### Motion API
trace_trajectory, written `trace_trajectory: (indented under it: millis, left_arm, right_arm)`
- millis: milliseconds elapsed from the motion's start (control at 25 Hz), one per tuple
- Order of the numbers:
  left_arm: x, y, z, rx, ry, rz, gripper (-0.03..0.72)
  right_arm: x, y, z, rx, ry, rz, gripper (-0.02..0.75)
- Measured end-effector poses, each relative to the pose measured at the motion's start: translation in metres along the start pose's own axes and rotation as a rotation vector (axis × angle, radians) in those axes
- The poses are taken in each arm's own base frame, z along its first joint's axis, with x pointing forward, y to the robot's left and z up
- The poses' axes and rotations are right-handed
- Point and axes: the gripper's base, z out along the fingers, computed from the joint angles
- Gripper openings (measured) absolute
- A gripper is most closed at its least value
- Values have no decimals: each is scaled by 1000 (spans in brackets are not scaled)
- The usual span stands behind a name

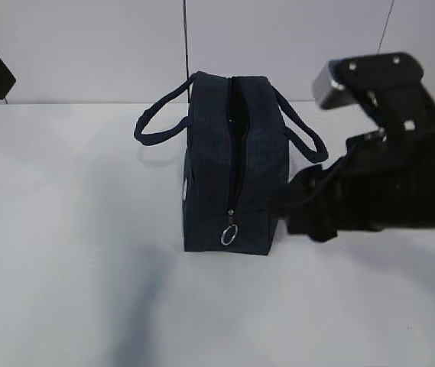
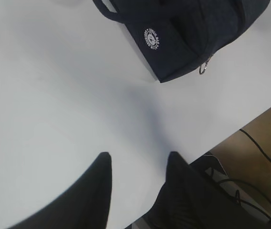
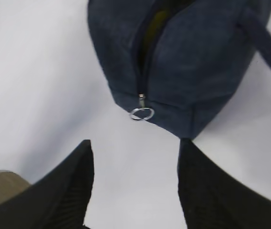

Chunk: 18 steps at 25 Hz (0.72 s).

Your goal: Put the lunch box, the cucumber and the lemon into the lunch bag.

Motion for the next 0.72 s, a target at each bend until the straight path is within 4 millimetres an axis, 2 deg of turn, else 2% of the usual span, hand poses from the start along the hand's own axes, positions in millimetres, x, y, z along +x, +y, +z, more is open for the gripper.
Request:
trace_trajectory:
  millis: [80, 200, 400, 640, 720]
  left_arm:
    - [0, 0, 0, 0, 0, -3, 258]
    - [0, 0, 0, 0, 0, -6, 258]
    - [0, 0, 0, 0, 1, -8, 258]
    - [0, 0, 0, 0, 1, -13, 258]
    - [0, 0, 0, 0, 1, -17, 258]
  right_arm:
    - [18, 11, 7, -37, -18, -43, 421]
    - [32, 21, 12, -79, -105, -84, 421]
    - [51, 17, 32, -75, -166, -112, 421]
    - [70, 14, 67, -51, -92, -175, 421]
    - [71, 13, 76, -46, -116, -169, 421]
